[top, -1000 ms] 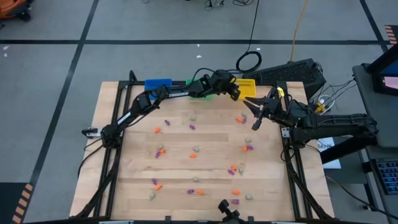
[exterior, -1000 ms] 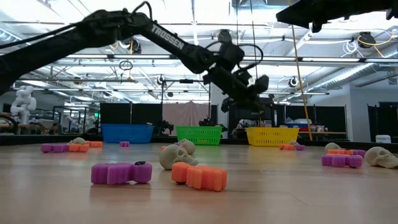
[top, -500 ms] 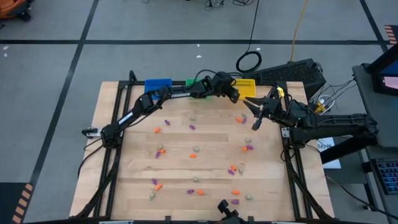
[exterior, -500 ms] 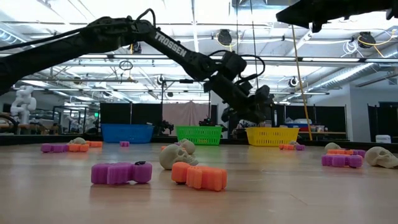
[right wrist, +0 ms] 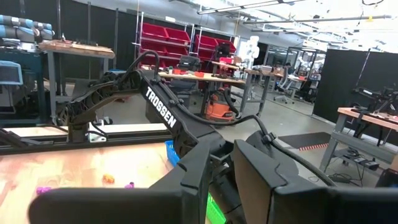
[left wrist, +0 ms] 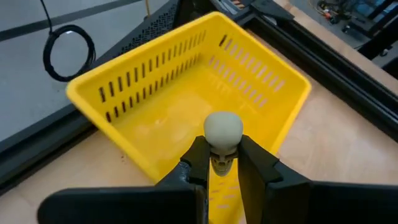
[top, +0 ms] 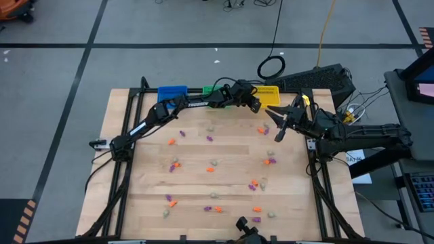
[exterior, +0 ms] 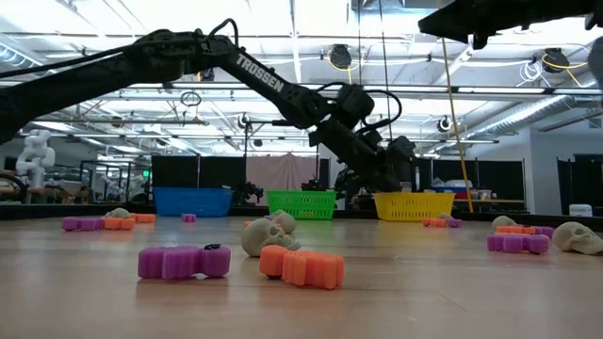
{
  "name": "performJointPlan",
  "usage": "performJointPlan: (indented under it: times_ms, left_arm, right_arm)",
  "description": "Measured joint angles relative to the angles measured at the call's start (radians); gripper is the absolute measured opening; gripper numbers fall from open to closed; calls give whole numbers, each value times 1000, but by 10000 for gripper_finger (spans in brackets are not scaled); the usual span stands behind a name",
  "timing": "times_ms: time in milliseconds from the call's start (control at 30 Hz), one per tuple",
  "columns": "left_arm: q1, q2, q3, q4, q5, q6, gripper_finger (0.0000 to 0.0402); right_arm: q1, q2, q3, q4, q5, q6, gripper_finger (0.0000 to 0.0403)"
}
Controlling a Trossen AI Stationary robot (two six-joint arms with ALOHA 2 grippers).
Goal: Sort Halloween decoration
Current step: Put the grey skull toy into the yellow basket, then put the orange skeleton toy into the green basket
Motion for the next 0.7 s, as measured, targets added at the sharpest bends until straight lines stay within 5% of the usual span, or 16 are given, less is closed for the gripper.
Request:
performJointPlan:
  times_ms: [367,500,700]
  left_arm:
    - [9,-9,28,-26,-19,8,137]
    - [10,-51,30,-78,-20,113,114]
    - [-37,-67,4,-63,-48,191,19]
  right_arm:
    - [0,0,0,-28,0,0,61]
    - [0,0,0,-39,0,1,61]
    - [-2,0,-1,-66,1,-3,61]
